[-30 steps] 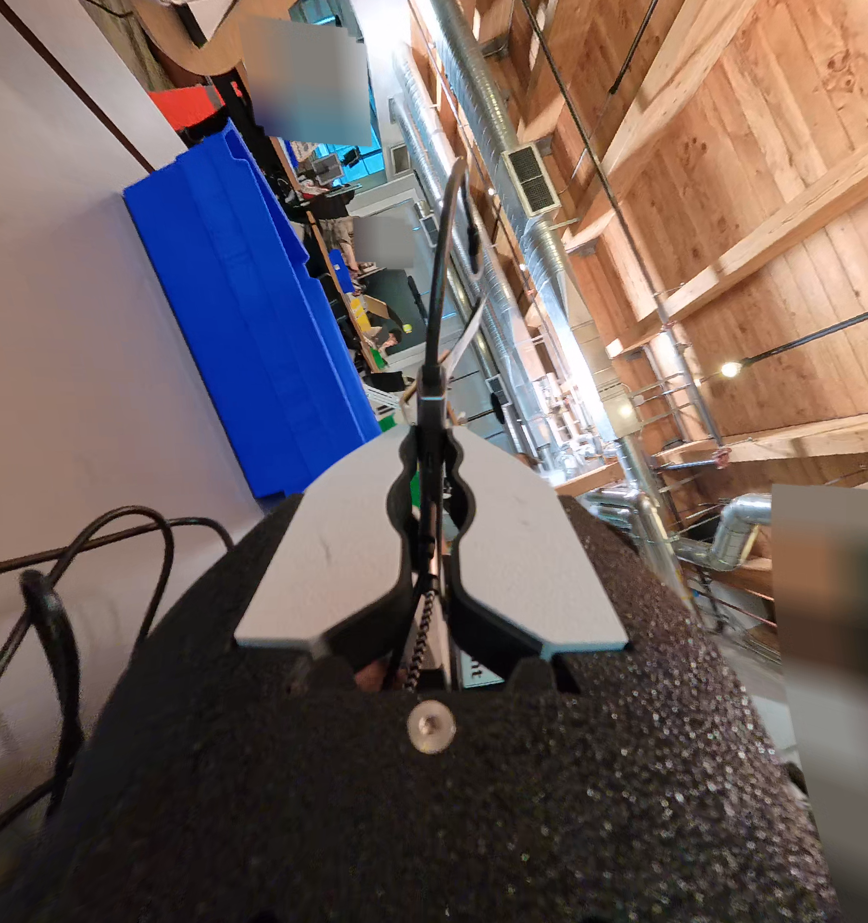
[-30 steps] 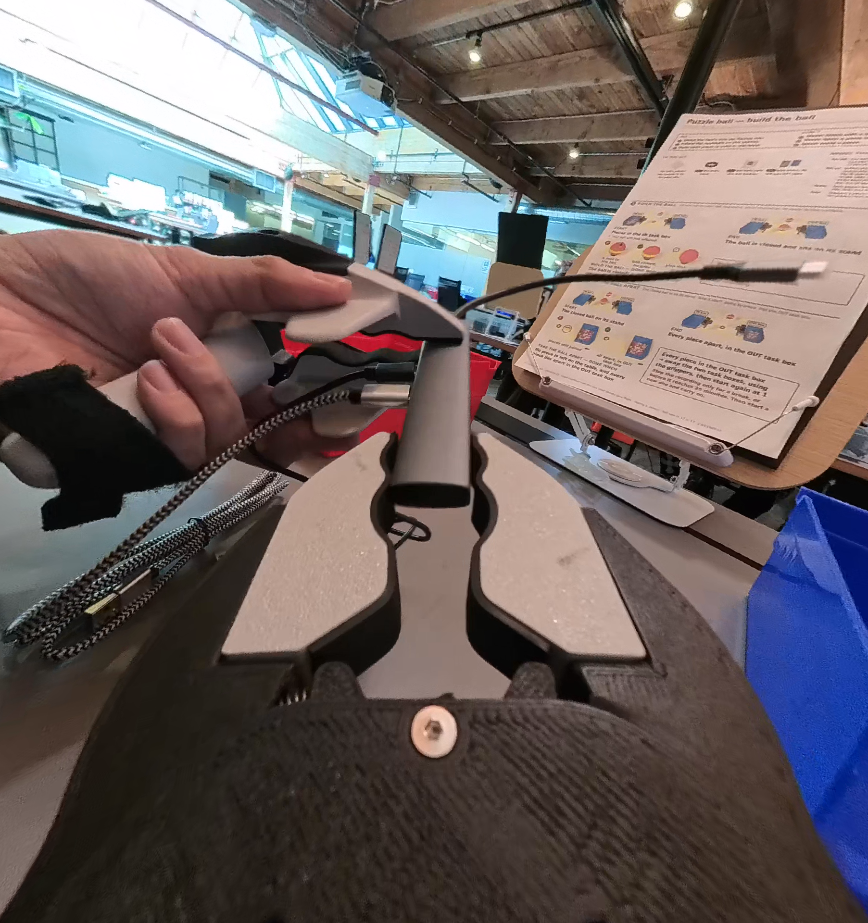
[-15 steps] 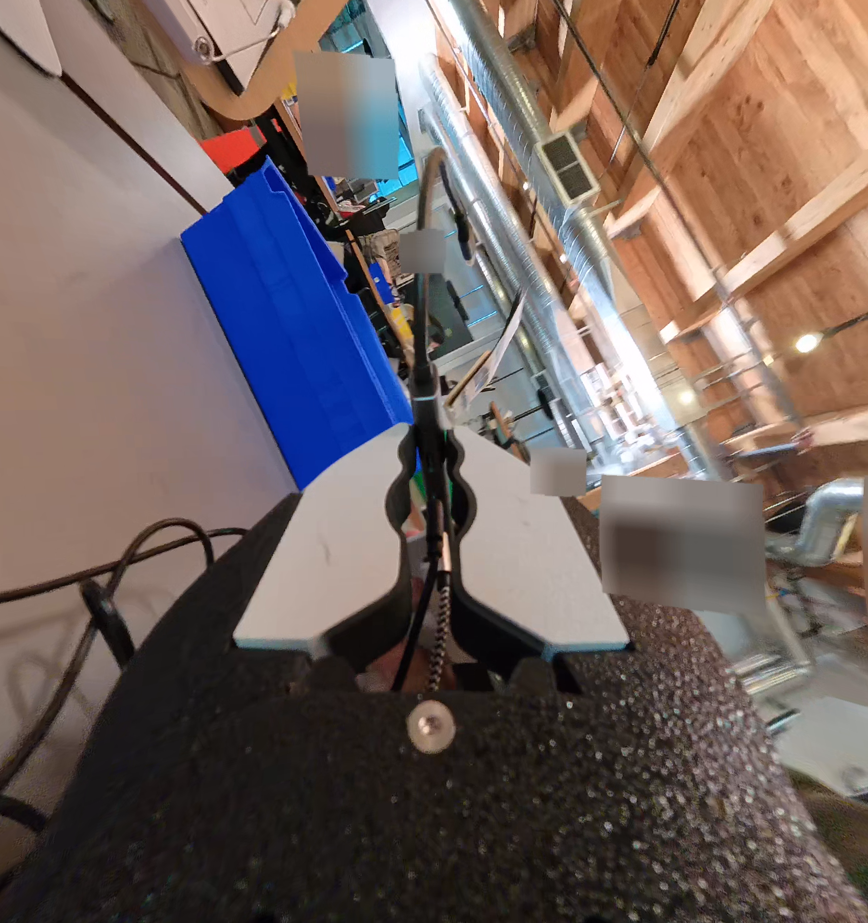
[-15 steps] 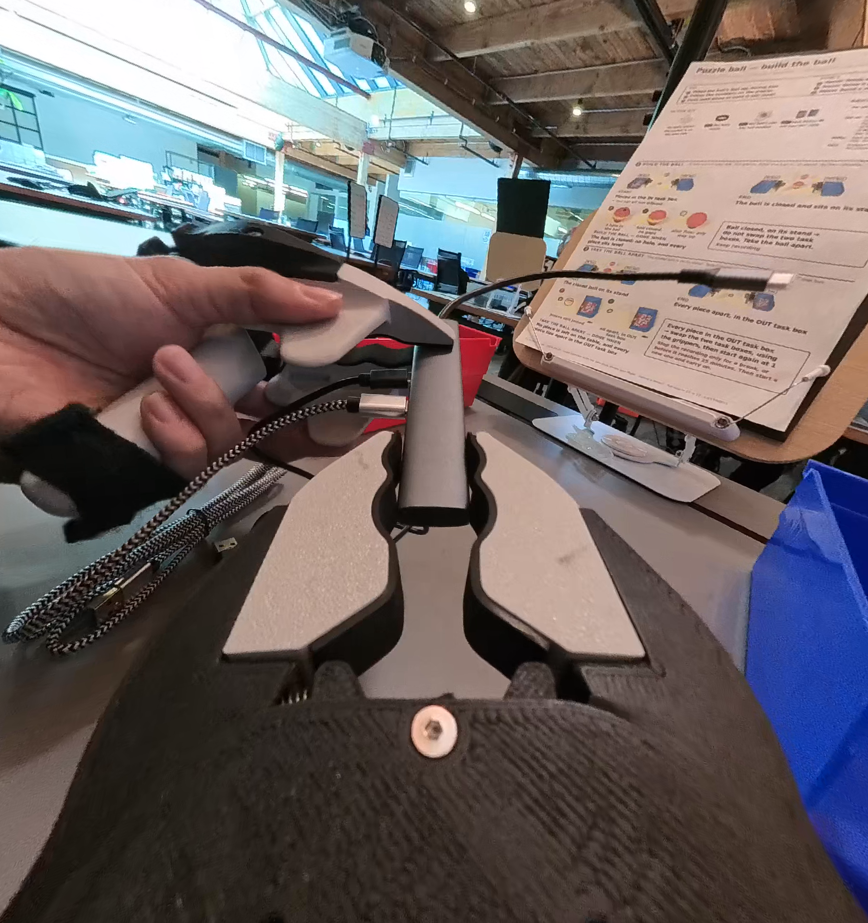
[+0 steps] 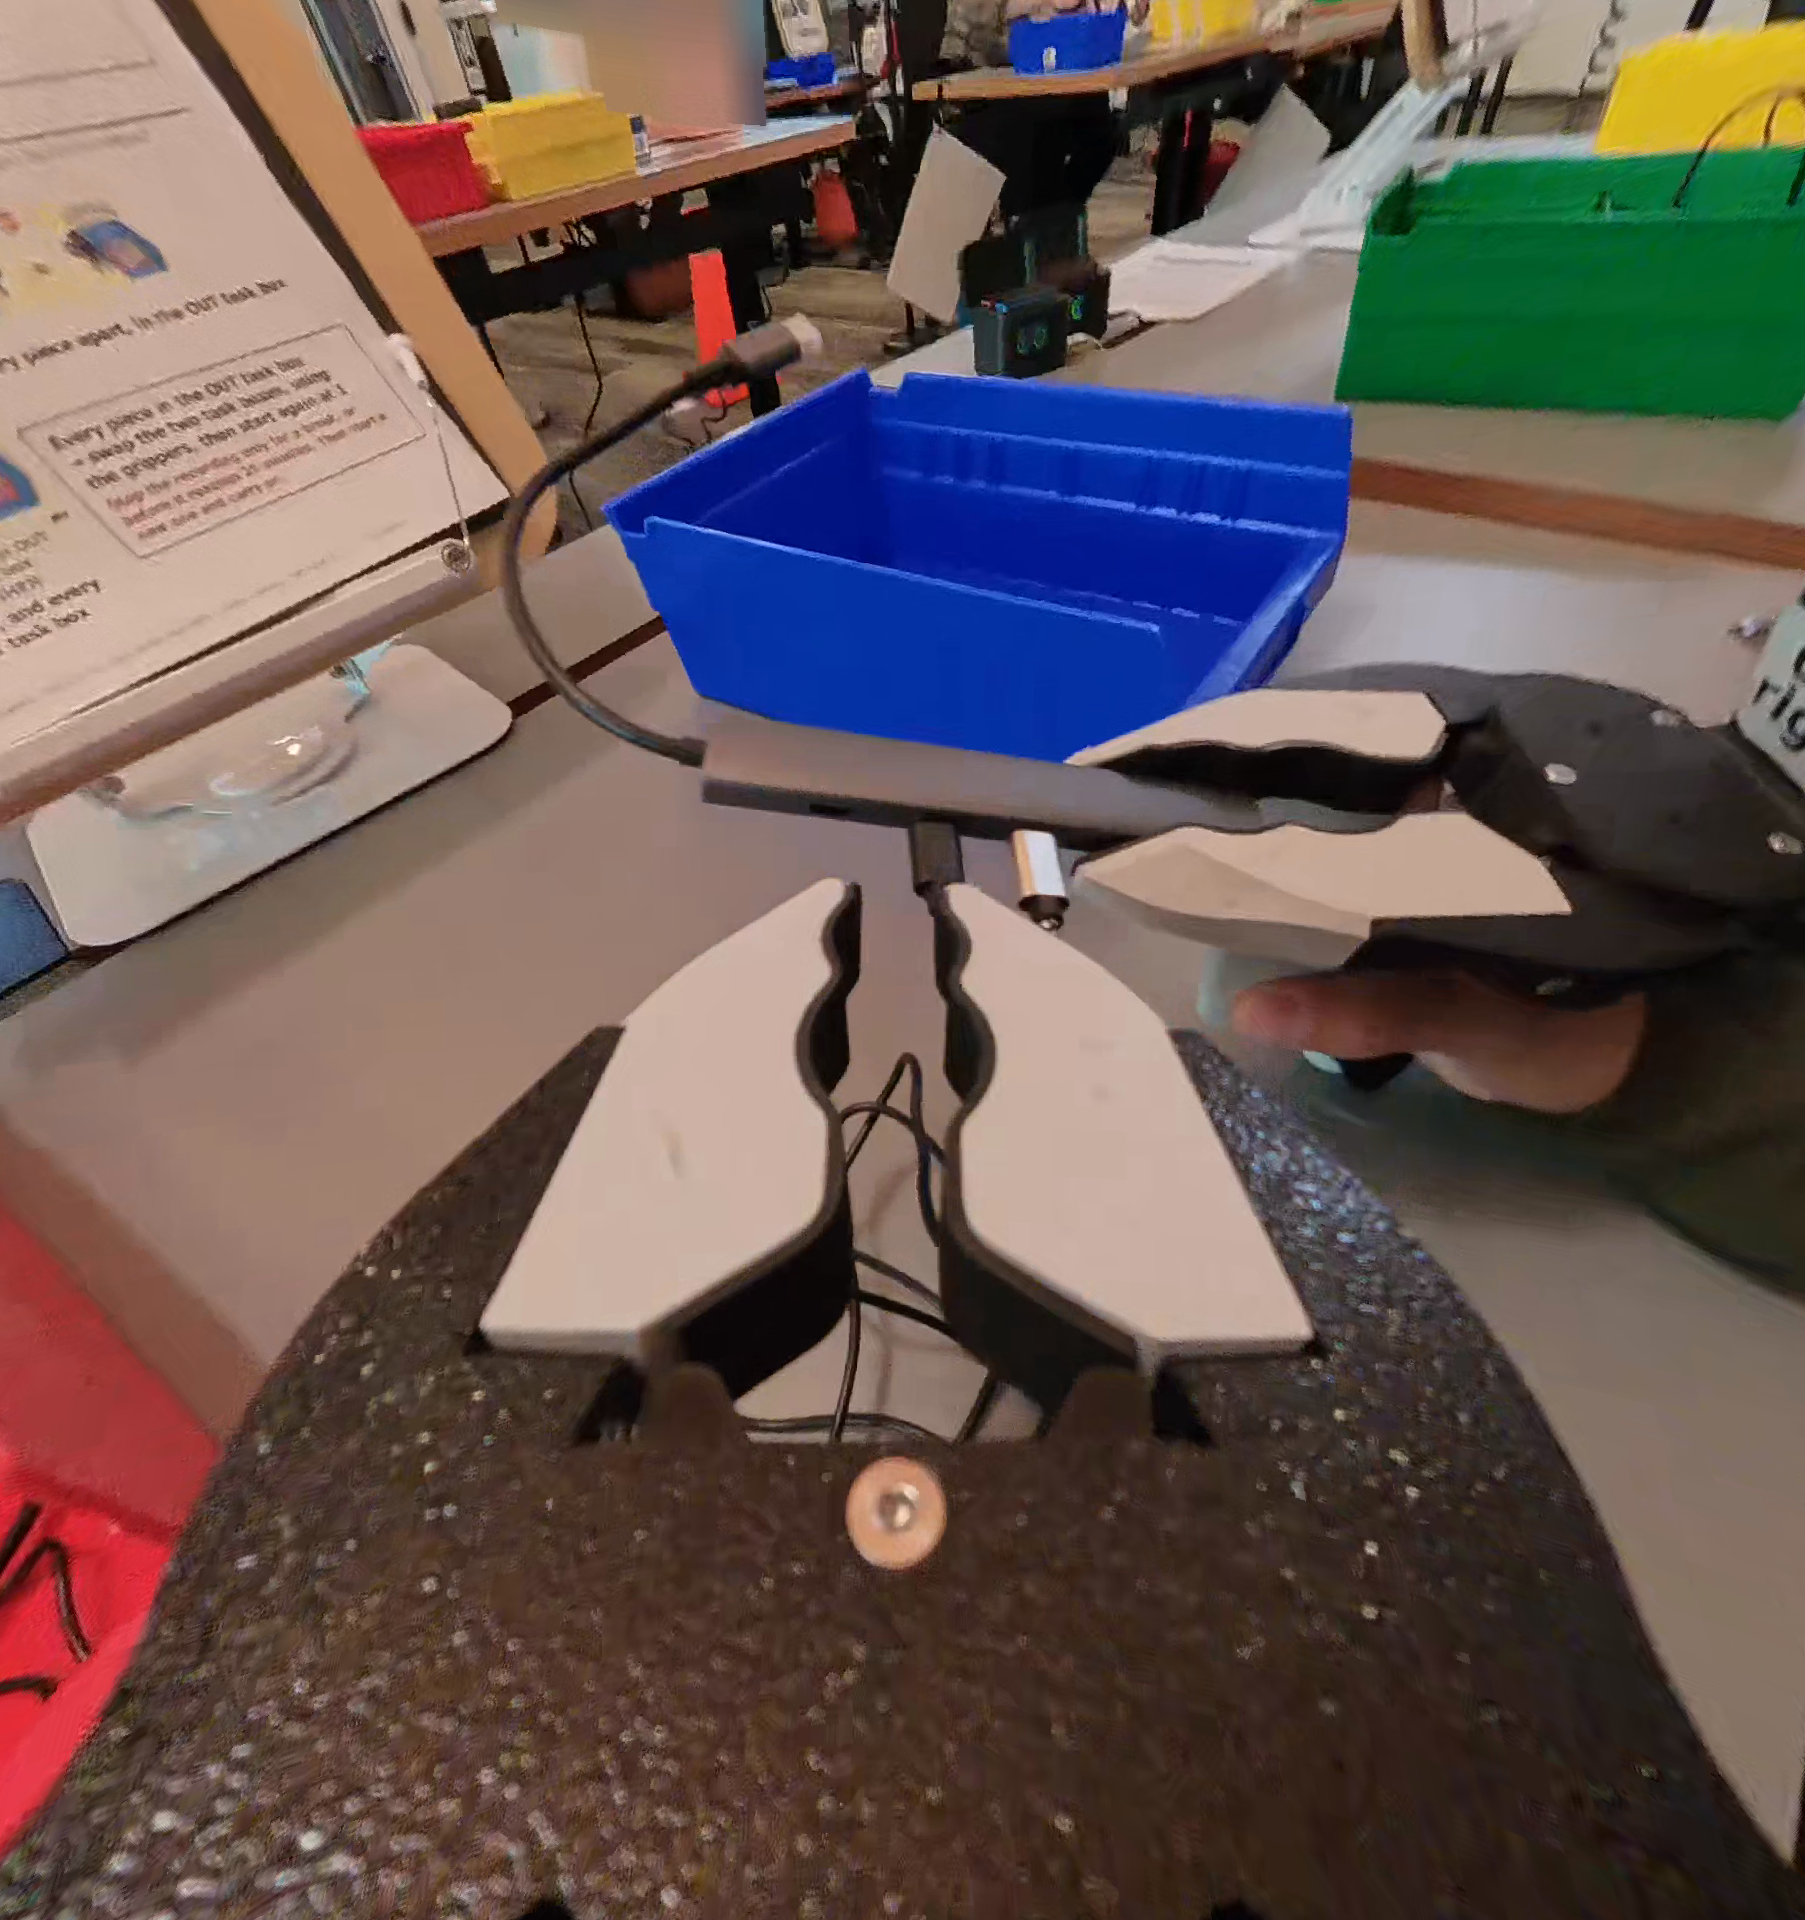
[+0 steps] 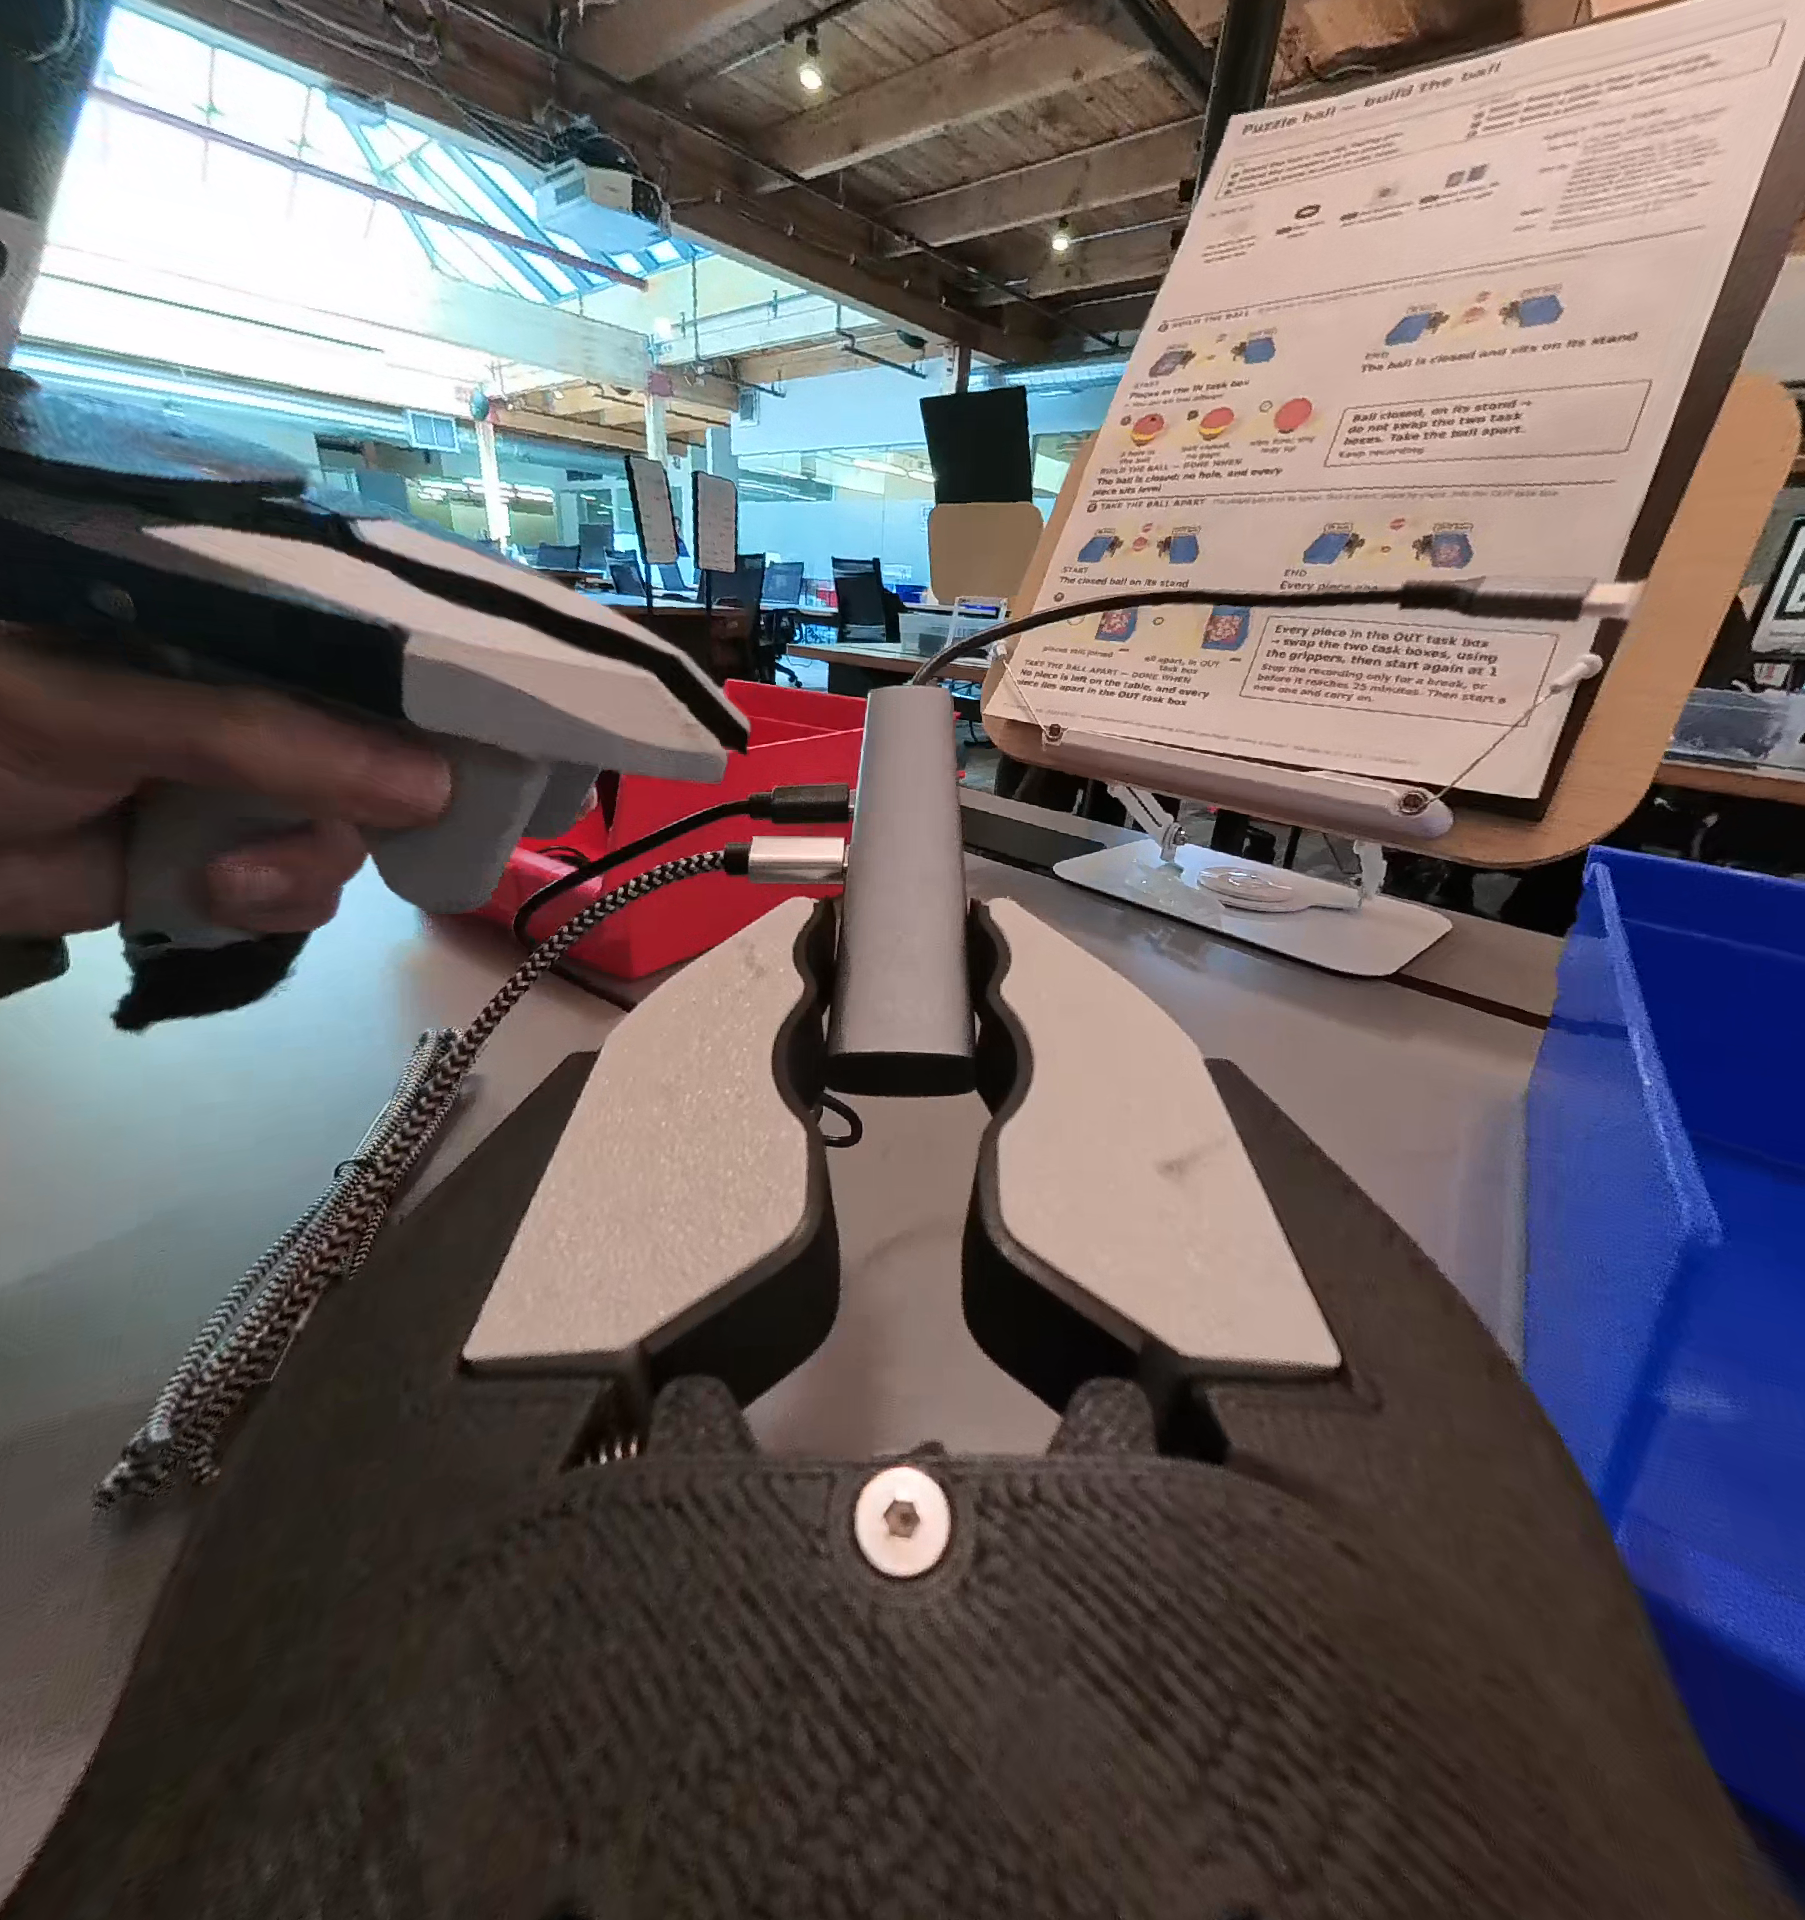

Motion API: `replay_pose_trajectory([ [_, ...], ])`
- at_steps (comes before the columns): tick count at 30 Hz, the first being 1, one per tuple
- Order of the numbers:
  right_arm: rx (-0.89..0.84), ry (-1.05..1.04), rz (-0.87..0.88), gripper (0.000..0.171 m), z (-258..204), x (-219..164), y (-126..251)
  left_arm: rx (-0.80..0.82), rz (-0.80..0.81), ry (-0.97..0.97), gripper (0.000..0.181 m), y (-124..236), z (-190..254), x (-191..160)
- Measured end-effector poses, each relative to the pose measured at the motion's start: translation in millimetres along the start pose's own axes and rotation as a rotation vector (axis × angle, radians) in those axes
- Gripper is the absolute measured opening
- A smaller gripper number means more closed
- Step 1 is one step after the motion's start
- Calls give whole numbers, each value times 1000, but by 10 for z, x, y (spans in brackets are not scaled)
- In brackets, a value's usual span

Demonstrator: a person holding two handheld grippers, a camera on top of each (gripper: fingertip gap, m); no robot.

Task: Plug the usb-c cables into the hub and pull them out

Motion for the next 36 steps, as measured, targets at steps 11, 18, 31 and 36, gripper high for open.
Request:
replay_pose_trajectory([
  [11,35,11,-8,25,-42,-4,-13,63,-74,-124,8,-102,74,-73],
  [18,71,-1,-40,26,-11,-36,-24,178,-62,-236,8,-149,71,-81],
  [31,78,26,-69,27,-35,-64,-44,150,29,-179,8,-135,54,-49],
  [36,59,35,-61,27,-28,-57,-34,151,12,-187,8,-174,54,-87],
])
Point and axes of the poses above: each gripper's, where its closed fingertips meet, y back along the fingers, x out of its top, z = x × y across the jaws, the point moved 2 cm from there along y, back along the fingers, and after that the axes turned 10 degrees about -z, right-handed, at the moved point
